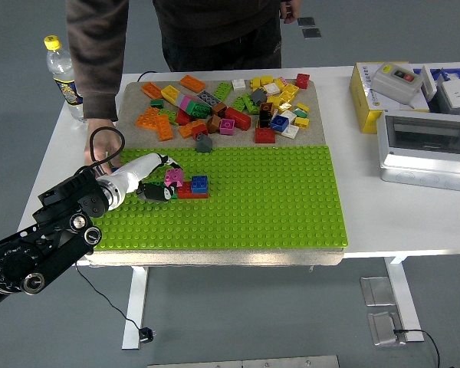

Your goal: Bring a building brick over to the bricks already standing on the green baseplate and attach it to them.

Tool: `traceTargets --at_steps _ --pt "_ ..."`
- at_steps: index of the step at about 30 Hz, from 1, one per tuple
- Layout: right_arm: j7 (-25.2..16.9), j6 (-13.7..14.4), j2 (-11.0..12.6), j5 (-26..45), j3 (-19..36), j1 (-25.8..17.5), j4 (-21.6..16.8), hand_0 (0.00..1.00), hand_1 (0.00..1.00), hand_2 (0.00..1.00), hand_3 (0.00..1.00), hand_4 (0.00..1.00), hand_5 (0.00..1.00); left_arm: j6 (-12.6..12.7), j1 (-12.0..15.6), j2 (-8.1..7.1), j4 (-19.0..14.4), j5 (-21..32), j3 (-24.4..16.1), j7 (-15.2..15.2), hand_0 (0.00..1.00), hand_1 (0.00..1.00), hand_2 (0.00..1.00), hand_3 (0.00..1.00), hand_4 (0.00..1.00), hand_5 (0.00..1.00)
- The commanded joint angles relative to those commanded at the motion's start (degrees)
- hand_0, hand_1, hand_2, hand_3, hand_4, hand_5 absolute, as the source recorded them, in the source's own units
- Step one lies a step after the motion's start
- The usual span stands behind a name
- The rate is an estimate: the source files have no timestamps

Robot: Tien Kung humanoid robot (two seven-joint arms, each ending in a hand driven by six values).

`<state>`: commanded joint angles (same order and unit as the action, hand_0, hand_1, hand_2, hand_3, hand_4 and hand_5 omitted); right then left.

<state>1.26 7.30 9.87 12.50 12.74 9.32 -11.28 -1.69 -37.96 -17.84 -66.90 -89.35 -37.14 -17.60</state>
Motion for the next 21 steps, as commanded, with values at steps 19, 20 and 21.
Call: traceTargets --at_steps 19,20,21 --pt "-0.13 0.0 -0.17 -0.02 0.24 0.17 0.03 0.722 0.727 0.774 0.745 0.515 0.672 -0.22 -0.21 2.26 1.67 -0.78 -0.13 -0.1 0.995 0.947 0.929 0.528 0.378 0.193" --pt "-0.13 0.0 -0.17 -0.03 0.26 0.19 0.02 0.722 0.727 0.774 0.745 0.515 0.672 -0.2 -0.27 2.43 1.72 -0.8 -0.06 -0.09 0.995 0.947 0.929 0.528 0.378 0.193" --pt "-0.13 0.0 -0.17 -0.06 0.28 0.2 0.03 0.722 0.726 0.773 0.742 0.515 0.674 -0.19 -0.33 2.58 1.79 -0.8 0.01 -0.08 0.995 0.947 0.929 0.528 0.384 0.2"
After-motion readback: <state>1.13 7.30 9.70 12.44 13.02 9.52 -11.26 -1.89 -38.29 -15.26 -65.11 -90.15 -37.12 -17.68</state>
